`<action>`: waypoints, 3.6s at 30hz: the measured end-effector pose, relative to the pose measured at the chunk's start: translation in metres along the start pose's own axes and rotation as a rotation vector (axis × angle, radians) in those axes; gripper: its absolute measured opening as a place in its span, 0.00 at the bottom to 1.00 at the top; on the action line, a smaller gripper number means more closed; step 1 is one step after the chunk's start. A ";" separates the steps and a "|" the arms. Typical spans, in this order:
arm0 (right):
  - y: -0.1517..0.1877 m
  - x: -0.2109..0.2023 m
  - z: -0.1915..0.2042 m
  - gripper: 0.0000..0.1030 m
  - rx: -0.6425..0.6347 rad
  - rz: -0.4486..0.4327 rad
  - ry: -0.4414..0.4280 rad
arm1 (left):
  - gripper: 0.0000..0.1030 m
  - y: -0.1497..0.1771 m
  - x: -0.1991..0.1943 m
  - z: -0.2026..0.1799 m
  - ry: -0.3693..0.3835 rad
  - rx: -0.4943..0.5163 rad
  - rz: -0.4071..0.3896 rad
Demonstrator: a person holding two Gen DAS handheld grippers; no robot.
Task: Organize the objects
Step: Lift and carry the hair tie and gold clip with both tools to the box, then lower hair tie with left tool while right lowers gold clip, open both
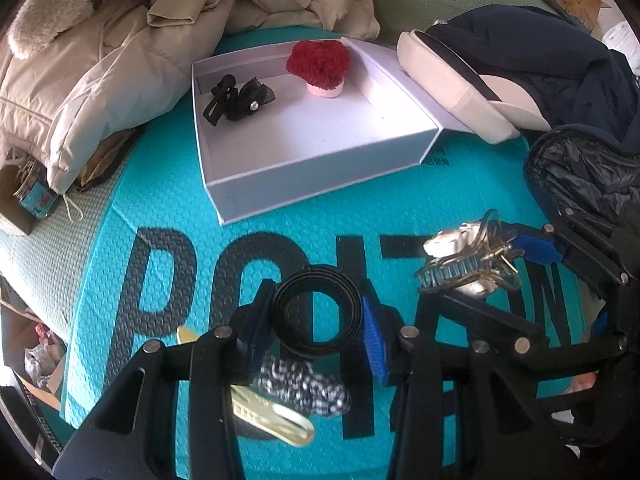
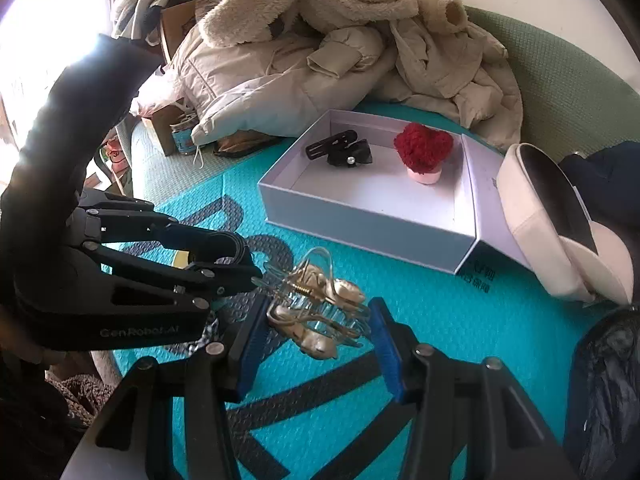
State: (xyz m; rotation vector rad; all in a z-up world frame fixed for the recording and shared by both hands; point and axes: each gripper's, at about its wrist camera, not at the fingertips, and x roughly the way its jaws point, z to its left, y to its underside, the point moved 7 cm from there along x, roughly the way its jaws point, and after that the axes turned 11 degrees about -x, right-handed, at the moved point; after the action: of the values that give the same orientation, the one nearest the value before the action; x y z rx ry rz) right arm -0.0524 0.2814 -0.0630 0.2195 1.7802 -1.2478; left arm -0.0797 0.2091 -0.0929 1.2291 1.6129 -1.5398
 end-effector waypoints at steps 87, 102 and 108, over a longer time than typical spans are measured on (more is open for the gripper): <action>-0.103 0.169 -0.129 0.49 0.033 0.124 0.041 | 0.38 -0.189 0.138 0.041 0.007 0.083 0.030; -0.096 0.177 -0.134 0.49 0.038 0.132 0.122 | 0.38 -0.202 0.160 0.031 -0.047 0.133 0.023; -0.097 0.177 -0.135 0.49 0.034 0.136 0.128 | 0.38 -0.202 0.161 0.031 -0.053 0.124 0.017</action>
State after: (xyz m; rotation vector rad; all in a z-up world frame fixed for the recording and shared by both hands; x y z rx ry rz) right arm -0.2870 0.2865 -0.1254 0.4421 1.8211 -1.1898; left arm -0.3316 0.2335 -0.1538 1.2535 1.4887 -1.6686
